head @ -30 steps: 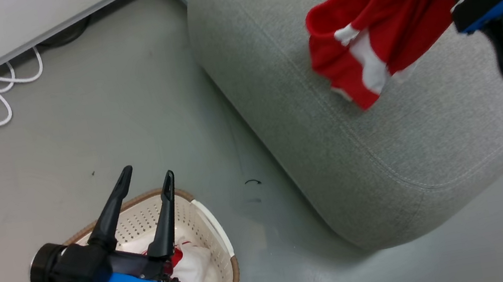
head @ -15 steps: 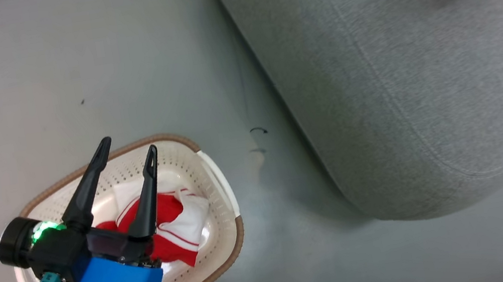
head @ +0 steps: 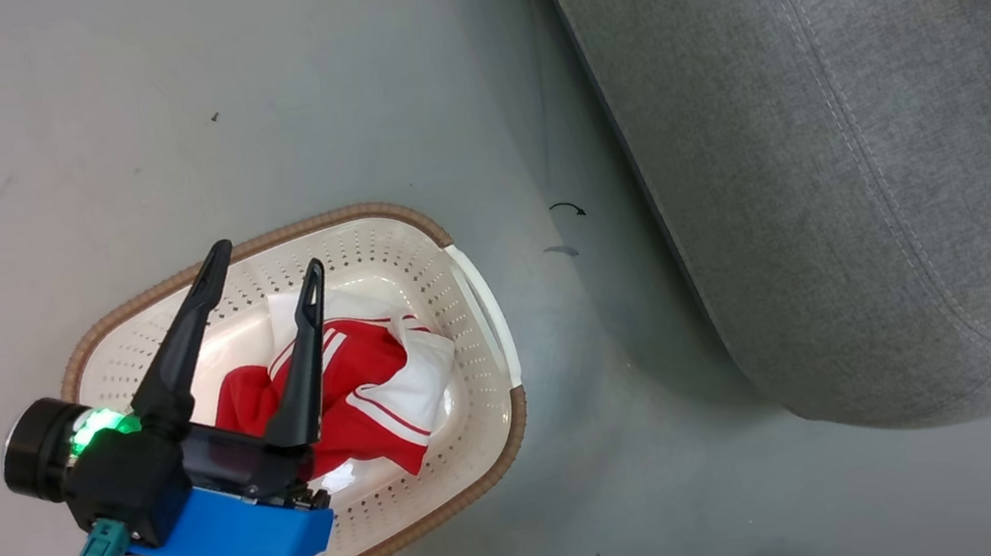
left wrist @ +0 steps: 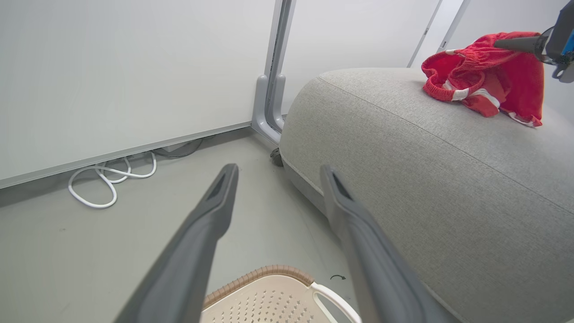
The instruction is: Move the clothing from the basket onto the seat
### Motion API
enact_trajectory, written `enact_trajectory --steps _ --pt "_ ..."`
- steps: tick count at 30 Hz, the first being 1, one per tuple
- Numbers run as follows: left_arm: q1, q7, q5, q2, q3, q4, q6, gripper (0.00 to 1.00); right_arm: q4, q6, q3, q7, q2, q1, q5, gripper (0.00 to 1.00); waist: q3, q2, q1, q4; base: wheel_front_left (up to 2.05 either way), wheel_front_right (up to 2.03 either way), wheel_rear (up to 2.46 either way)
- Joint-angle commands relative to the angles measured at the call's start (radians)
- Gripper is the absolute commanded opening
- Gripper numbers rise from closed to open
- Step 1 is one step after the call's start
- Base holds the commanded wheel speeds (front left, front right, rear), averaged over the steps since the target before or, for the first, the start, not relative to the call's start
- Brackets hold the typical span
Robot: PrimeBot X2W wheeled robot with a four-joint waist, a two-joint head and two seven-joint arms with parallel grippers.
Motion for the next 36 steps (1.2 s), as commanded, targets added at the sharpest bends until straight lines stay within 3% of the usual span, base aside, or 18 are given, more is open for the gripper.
enact_trajectory --steps 1,3,4,5,15,25,36 --pt "-0.020 -0.006 -0.002 -0.004 -0.002 0.006 0.003 1.00 0.022 0.000 0.002 -0.013 -0.004 0.009 -0.011 0.00 -0.007 0.0000 -0.0002 0.003 0.00 0.00 0.00" --pt "-0.021 -0.008 -0.004 -0.007 -0.003 0.010 0.003 1.00 0.036 0.000 0.001 -0.022 -0.002 0.006 -0.017 0.00 -0.012 0.0000 -0.0002 0.004 0.00 0.00 0.00" --pt "-0.021 -0.008 -0.005 -0.009 -0.004 0.016 0.003 1.00 0.051 0.000 0.000 -0.032 0.001 0.005 -0.024 0.54 -0.018 0.0000 -0.0002 0.004 0.00 0.00 0.00" --pt "-0.021 -0.009 -0.007 -0.012 -0.005 0.021 0.003 1.00 0.065 0.000 0.001 -0.040 0.002 0.006 -0.031 1.00 -0.025 0.0000 -0.0002 0.004 0.00 0.00 0.00" --pt "0.004 -0.017 -0.016 -0.052 -0.007 0.086 0.003 1.00 0.175 0.000 0.027 -0.109 0.002 0.023 -0.049 1.00 -0.141 0.0000 -0.0002 0.001 0.00 0.00 0.00" --pt "0.059 -0.017 -0.022 -0.141 0.015 0.153 0.000 1.00 0.234 0.000 0.065 -0.159 0.017 0.154 -0.036 1.00 -0.336 0.0000 -0.0002 0.026 0.00 0.00 0.00" --pt "0.155 -0.017 -0.016 -0.208 0.100 0.205 -0.001 1.00 0.109 0.000 0.180 -0.196 0.082 0.361 0.018 1.00 -0.486 0.0000 -0.0002 0.047 0.00 0.00 0.00"
